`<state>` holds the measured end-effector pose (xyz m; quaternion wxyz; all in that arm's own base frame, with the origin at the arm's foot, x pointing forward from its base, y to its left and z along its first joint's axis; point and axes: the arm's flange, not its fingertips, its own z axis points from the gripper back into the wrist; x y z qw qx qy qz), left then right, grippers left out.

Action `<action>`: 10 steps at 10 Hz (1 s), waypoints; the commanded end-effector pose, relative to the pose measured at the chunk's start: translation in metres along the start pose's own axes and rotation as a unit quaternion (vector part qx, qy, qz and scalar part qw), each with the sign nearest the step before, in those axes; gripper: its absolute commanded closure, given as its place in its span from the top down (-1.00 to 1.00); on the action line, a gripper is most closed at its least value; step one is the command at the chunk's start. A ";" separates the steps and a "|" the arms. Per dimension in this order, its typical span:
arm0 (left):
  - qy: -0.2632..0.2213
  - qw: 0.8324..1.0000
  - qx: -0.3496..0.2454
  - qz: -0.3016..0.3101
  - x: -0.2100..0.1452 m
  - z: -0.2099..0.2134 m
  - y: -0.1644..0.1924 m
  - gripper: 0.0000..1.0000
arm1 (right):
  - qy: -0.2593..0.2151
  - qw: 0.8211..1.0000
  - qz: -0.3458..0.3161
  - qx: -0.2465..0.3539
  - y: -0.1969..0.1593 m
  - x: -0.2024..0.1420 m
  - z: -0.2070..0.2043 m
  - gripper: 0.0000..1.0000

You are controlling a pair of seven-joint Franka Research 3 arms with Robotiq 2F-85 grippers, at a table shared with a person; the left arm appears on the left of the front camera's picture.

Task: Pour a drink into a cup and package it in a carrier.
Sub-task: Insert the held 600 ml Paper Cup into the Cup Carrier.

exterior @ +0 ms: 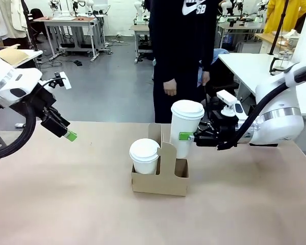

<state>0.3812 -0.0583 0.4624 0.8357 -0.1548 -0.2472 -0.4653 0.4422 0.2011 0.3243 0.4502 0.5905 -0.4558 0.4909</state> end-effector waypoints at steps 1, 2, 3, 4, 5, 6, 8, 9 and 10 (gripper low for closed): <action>-0.002 1.000 0.006 0.019 0.006 -0.001 -0.004 1.00 | 0.012 1.000 0.012 0.019 0.001 -0.001 -0.004 0.62; -0.002 1.000 0.006 0.019 0.006 -0.001 -0.004 1.00 | 0.024 0.999 0.001 0.030 0.000 -0.005 -0.007 0.62; -0.002 1.000 0.006 0.019 0.006 -0.001 -0.004 1.00 | 0.032 0.999 -0.006 0.038 0.000 -0.009 -0.010 0.62; -0.002 1.000 0.006 0.019 0.006 -0.001 -0.004 1.00 | 0.038 0.998 -0.012 0.045 0.000 -0.014 -0.013 0.62; -0.002 1.000 0.006 0.019 0.006 -0.001 -0.004 1.00 | 0.039 0.998 -0.018 0.050 0.001 -0.019 -0.015 0.62; -0.002 1.000 0.006 0.019 0.006 -0.001 -0.004 1.00 | 0.039 0.998 -0.021 0.054 0.003 -0.022 -0.016 0.62; -0.002 1.000 0.006 0.019 0.006 -0.001 -0.004 1.00 | 0.045 0.997 -0.028 0.062 0.005 -0.029 -0.016 0.62; -0.002 1.000 0.006 0.019 0.006 -0.001 -0.004 1.00 | 0.045 0.996 -0.033 0.068 0.003 -0.034 -0.016 0.62; -0.002 1.000 0.006 0.019 0.006 -0.001 -0.004 1.00 | 0.048 0.996 -0.036 0.071 0.002 -0.040 -0.016 0.62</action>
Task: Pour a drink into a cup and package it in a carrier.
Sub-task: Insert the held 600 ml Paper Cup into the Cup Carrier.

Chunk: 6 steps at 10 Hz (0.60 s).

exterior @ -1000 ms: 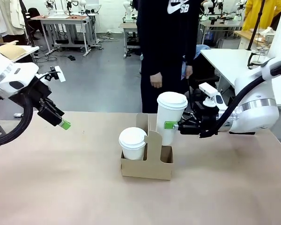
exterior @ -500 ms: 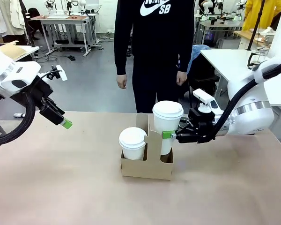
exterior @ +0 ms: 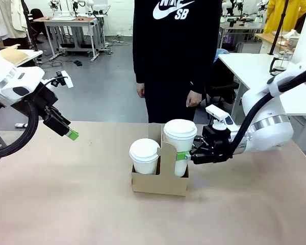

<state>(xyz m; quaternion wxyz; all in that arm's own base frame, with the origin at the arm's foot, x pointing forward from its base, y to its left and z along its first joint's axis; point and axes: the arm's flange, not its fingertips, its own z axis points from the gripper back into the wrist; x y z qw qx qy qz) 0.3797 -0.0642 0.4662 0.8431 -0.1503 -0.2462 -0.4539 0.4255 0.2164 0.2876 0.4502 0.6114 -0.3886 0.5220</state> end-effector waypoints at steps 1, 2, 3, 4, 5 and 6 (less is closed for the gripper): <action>-0.004 1.000 -0.002 0.007 0.001 -0.001 0.000 1.00 | 0.013 1.000 -0.001 0.020 -0.012 -0.006 -0.001 0.62; -0.004 1.000 -0.002 0.007 0.001 -0.001 0.000 1.00 | 0.015 1.000 0.000 0.024 -0.013 -0.012 -0.001 0.62; -0.004 1.000 -0.002 0.007 0.001 -0.001 0.000 1.00 | 0.021 0.999 0.004 0.028 -0.016 -0.019 -0.001 0.62; -0.004 1.000 -0.002 0.007 0.001 -0.001 0.000 1.00 | 0.025 0.999 0.008 0.034 -0.019 -0.027 0.001 0.62; -0.004 1.000 -0.002 0.007 0.001 -0.001 0.000 1.00 | 0.026 0.999 0.010 0.040 -0.020 -0.031 0.003 0.62; -0.004 1.000 -0.002 0.007 0.001 -0.001 0.000 1.00 | 0.026 0.999 0.012 0.046 -0.022 -0.036 0.005 0.62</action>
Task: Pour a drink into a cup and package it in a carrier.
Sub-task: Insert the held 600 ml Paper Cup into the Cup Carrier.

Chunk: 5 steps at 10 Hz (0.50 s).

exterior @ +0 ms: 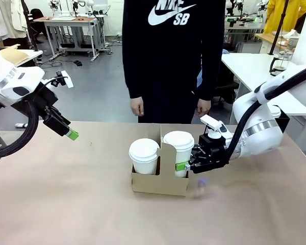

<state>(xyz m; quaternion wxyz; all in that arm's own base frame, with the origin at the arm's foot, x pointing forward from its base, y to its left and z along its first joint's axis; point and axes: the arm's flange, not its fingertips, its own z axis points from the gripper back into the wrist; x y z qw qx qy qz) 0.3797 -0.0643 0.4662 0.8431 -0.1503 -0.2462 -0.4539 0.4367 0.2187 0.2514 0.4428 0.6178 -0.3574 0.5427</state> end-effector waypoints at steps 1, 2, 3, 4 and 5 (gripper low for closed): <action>-0.004 1.000 -0.002 0.007 0.001 -0.001 0.000 1.00 | 0.007 1.000 0.021 0.017 -0.008 -0.006 0.003 0.62; -0.004 1.000 -0.002 0.007 0.001 -0.001 0.000 1.00 | 0.009 0.999 0.024 0.023 -0.010 -0.010 0.004 0.62; -0.004 1.000 -0.002 0.007 0.001 -0.001 0.000 1.00 | 0.010 0.999 0.024 0.028 -0.010 -0.013 0.005 0.62; -0.004 1.000 -0.002 0.007 0.001 -0.001 0.000 1.00 | 0.009 0.999 0.026 0.029 -0.010 -0.014 0.006 0.62; -0.004 1.000 -0.002 0.007 0.001 -0.001 0.000 1.00 | 0.000 0.999 0.034 0.024 -0.009 -0.015 0.008 0.70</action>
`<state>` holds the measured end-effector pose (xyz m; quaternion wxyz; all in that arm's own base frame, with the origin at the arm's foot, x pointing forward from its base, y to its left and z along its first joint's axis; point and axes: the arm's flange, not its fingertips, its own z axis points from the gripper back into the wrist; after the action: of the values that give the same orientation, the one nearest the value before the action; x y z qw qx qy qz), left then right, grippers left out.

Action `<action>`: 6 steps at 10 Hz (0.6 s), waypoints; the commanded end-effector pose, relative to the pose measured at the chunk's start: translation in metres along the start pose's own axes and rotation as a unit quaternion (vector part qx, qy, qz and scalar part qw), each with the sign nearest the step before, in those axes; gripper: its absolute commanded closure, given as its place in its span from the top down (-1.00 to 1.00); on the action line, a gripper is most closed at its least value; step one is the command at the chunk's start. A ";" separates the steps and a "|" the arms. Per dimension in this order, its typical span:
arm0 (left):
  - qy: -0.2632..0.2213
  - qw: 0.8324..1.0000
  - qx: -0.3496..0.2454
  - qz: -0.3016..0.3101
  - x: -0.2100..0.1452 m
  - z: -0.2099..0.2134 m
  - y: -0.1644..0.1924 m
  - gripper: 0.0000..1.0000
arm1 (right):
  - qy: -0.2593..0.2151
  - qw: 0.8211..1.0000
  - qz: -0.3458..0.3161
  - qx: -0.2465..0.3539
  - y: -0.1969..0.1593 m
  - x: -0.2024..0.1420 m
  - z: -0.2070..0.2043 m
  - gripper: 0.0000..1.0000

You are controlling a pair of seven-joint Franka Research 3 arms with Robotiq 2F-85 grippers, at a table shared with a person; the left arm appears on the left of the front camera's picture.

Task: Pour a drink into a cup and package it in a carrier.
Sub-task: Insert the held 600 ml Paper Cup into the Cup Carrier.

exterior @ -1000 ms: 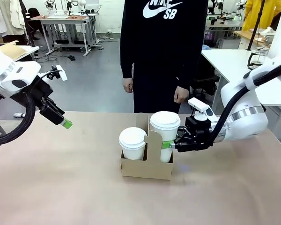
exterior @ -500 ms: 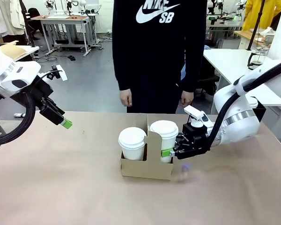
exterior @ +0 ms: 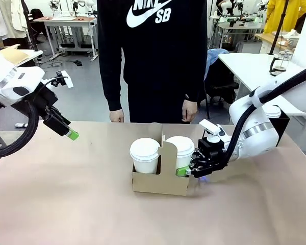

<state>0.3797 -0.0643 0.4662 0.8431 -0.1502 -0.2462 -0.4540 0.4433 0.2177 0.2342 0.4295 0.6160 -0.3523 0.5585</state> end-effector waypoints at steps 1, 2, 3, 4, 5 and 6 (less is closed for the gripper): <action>-0.005 1.000 -0.002 0.007 0.001 -0.001 0.001 1.00 | 0.004 0.999 0.037 0.005 0.001 0.004 0.005 1.00; -0.005 1.000 -0.002 0.007 0.001 -0.001 0.001 1.00 | 0.011 0.999 0.041 0.001 0.004 0.007 0.008 1.00; -0.005 1.000 -0.002 0.007 0.001 -0.001 0.001 1.00 | 0.017 0.999 0.041 -0.007 0.007 0.010 0.014 1.00; -0.005 1.000 -0.002 0.007 0.001 -0.001 0.001 1.00 | 0.022 0.999 0.041 -0.018 0.011 0.015 0.022 1.00; -0.005 1.000 -0.002 0.007 0.001 -0.001 0.001 1.00 | 0.031 0.998 0.040 -0.024 0.014 0.020 0.029 1.00; -0.005 1.000 -0.002 0.007 0.001 -0.001 0.001 1.00 | 0.037 0.998 0.039 -0.036 0.016 0.025 0.040 1.00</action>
<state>0.3798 -0.0642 0.4662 0.8431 -0.1501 -0.2462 -0.4538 0.4545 0.1866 0.2540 0.4332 0.5807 -0.3816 0.5740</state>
